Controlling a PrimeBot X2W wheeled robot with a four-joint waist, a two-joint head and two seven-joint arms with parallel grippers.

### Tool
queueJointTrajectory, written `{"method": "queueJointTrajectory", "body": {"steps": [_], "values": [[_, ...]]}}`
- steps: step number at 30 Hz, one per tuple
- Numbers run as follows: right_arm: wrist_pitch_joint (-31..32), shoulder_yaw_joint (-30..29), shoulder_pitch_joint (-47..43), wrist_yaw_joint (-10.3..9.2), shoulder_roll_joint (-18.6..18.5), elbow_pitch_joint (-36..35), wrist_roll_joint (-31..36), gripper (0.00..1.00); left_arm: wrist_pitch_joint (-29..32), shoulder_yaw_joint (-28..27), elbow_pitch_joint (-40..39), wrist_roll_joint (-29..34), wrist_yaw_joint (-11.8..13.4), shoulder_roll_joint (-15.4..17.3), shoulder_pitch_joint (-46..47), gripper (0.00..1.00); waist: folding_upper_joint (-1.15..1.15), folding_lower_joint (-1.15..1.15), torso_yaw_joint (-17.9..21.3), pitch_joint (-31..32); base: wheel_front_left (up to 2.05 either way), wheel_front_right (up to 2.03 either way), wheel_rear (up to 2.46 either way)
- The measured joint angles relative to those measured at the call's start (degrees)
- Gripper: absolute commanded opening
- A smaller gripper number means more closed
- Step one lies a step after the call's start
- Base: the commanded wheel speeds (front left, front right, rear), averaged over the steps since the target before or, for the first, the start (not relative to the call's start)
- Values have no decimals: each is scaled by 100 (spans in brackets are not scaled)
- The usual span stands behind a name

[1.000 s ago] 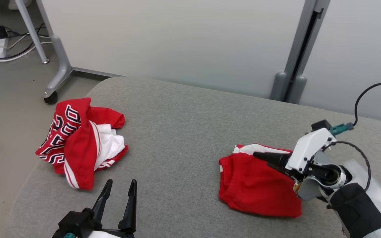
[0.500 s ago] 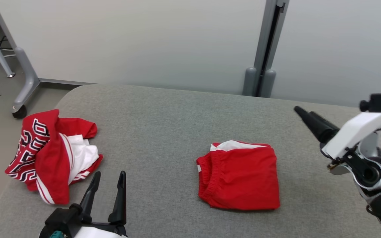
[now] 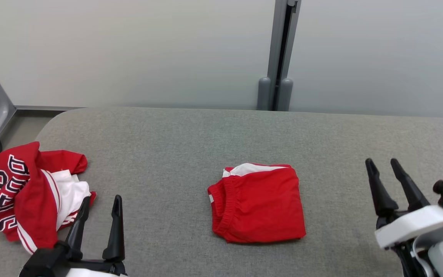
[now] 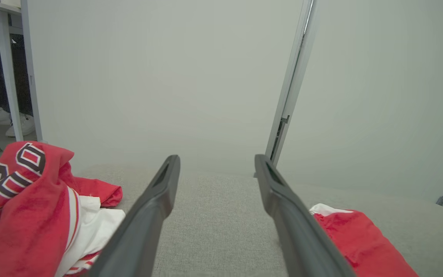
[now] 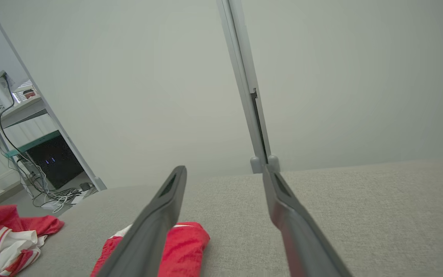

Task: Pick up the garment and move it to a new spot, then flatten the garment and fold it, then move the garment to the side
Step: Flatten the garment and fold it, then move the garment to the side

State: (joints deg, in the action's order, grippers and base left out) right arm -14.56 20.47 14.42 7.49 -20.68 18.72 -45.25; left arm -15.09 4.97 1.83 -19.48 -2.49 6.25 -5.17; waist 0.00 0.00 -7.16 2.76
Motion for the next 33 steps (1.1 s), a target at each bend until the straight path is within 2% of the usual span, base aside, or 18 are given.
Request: {"method": "queueJointTrajectory", "body": {"steps": [6,8,13,18,27,33], "values": [[-36,-592,-561,0,495,-318,1106,100,0,8,132,241,-105,-56,-109,100,0,0,149,23,0,0,0],[-36,-766,-735,0,672,-353,1296,100,1,45,219,304,-148,-90,-112,100,0,0,172,27,0,0,0],[-36,-933,-968,0,816,-344,1783,100,0,64,371,403,-201,-162,-110,100,0,0,183,46,0,0,0],[-36,-1003,-1047,0,947,-367,2003,100,1,49,437,495,-233,-227,-108,100,0,0,211,65,0,0,0],[-36,-925,-1056,0,965,-313,2050,100,0,-9,471,546,-299,-288,-46,100,0,0,224,47,0,0,0],[197,-338,-684,0,1028,226,1577,100,0,-9,477,584,-322,-310,-35,100,0,0,224,13,0,0,0]]}}
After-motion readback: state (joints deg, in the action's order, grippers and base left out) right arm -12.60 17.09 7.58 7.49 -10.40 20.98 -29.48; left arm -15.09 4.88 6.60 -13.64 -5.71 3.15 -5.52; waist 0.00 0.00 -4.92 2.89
